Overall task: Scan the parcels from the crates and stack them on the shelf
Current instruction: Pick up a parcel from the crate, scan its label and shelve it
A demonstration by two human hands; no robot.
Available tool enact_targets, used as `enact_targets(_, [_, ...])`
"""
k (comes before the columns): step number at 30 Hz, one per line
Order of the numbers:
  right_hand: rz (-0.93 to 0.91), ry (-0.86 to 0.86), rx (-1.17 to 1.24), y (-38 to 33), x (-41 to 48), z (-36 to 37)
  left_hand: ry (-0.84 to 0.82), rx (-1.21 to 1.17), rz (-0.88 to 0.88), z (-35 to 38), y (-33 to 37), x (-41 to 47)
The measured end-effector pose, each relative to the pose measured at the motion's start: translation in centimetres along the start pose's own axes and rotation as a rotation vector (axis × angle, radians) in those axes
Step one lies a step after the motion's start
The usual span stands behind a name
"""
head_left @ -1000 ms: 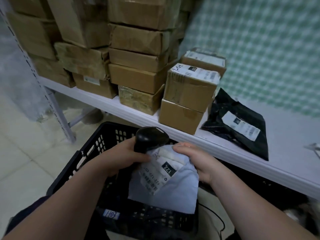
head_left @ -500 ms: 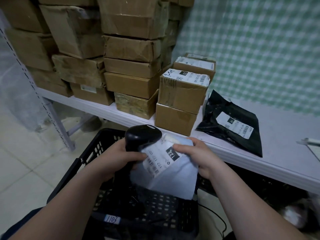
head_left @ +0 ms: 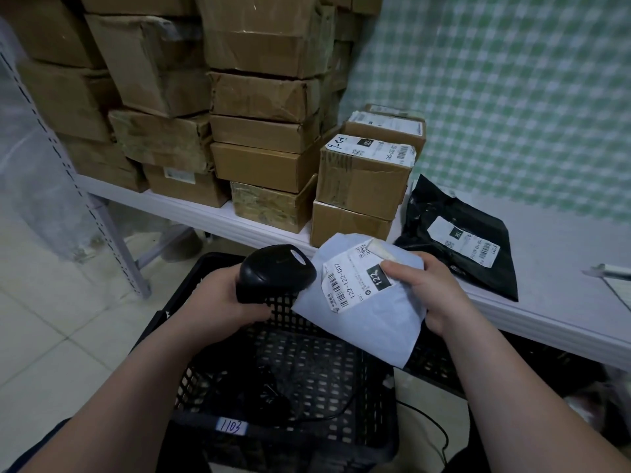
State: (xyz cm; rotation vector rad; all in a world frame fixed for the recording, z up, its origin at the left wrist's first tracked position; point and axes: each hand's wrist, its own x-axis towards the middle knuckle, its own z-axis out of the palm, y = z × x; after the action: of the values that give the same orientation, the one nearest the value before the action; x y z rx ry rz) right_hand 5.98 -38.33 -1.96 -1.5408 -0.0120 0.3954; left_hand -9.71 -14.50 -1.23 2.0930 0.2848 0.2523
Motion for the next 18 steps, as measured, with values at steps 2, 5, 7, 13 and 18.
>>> enact_targets(2, [-0.019,-0.003,-0.010,0.0,-0.1,-0.1,-0.023,0.076,0.020,-0.3,-0.2,0.0])
enact_targets(5, [-0.040,0.000,-0.037,0.2,0.0,-0.1,-0.064,0.169,0.036,-0.4,-0.3,0.0])
enact_targets(7, [-0.045,-0.001,-0.048,0.3,0.2,-0.1,-0.082,0.208,0.043,-0.3,-0.4,0.1])
enact_targets(13, [-0.034,-0.008,-0.047,0.4,0.9,0.1,-0.118,0.248,0.057,-0.6,-0.7,0.5])
enact_targets(18, [-0.026,-0.009,-0.054,0.5,1.5,0.2,-0.129,0.312,0.068,-0.8,-1.1,1.0])
